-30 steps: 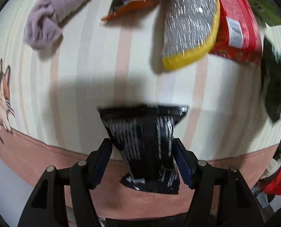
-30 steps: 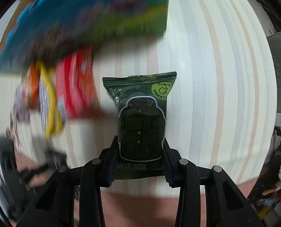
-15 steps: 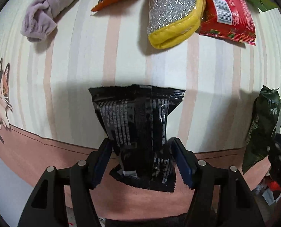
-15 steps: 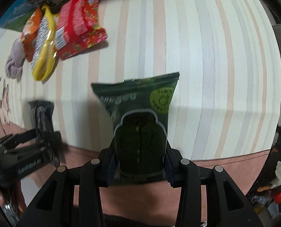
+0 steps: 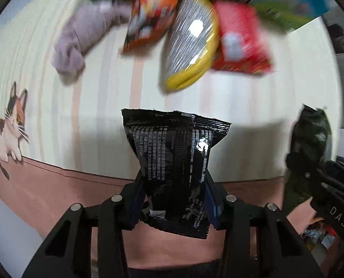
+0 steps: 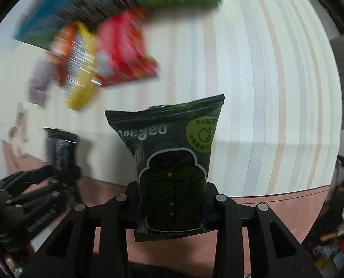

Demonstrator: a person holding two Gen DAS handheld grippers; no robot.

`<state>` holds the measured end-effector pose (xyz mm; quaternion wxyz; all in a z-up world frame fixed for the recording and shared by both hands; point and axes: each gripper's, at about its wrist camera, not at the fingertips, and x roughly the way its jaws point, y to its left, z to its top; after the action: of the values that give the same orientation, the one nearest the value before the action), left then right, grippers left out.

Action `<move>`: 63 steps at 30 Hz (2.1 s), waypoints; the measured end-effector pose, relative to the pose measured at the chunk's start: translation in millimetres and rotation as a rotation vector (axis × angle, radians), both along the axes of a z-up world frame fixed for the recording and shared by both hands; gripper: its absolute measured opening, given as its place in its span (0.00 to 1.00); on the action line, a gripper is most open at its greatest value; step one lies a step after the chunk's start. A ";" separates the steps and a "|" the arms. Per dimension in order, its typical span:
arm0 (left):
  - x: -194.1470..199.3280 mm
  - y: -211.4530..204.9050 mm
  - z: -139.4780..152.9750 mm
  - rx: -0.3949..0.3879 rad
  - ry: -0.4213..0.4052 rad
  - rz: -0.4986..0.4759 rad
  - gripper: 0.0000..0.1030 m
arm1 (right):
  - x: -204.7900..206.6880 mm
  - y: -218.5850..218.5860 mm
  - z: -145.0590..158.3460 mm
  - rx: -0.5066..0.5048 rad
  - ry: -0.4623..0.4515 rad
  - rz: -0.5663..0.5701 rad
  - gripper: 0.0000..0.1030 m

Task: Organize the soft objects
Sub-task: 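Carry both bags into the box and release them beside the packs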

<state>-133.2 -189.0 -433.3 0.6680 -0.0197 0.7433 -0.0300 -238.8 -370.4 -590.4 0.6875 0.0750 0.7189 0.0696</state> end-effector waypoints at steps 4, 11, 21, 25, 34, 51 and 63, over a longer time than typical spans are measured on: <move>19.8 -1.7 73.0 -0.067 -0.117 -0.005 0.40 | 18.8 0.6 73.5 0.094 -0.119 0.002 0.36; 109.9 13.2 158.4 -0.128 -0.273 -0.006 0.40 | 97.5 5.0 173.3 0.095 -0.327 0.004 0.36; 262.7 50.9 97.0 -0.049 -0.189 0.058 0.40 | 256.6 12.0 107.4 -0.069 -0.205 -0.065 0.36; 298.6 49.2 60.0 -0.027 -0.127 0.037 0.40 | 276.6 18.0 54.6 -0.124 -0.128 -0.065 0.36; 359.6 42.1 1.4 0.025 -0.026 0.022 0.41 | 276.2 32.5 -12.5 -0.169 0.016 -0.031 0.36; 375.7 37.3 -29.5 0.052 0.076 -0.012 0.46 | 273.7 35.5 -29.6 -0.141 0.093 -0.047 0.54; 337.0 49.1 70.6 0.036 -0.072 -0.004 0.92 | 273.2 41.4 36.0 -0.125 -0.012 -0.038 0.99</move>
<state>203.8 -140.0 -362.7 0.6943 -0.0051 0.7194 -0.0186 34.5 -329.0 -554.4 0.6964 0.0450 0.7161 0.0119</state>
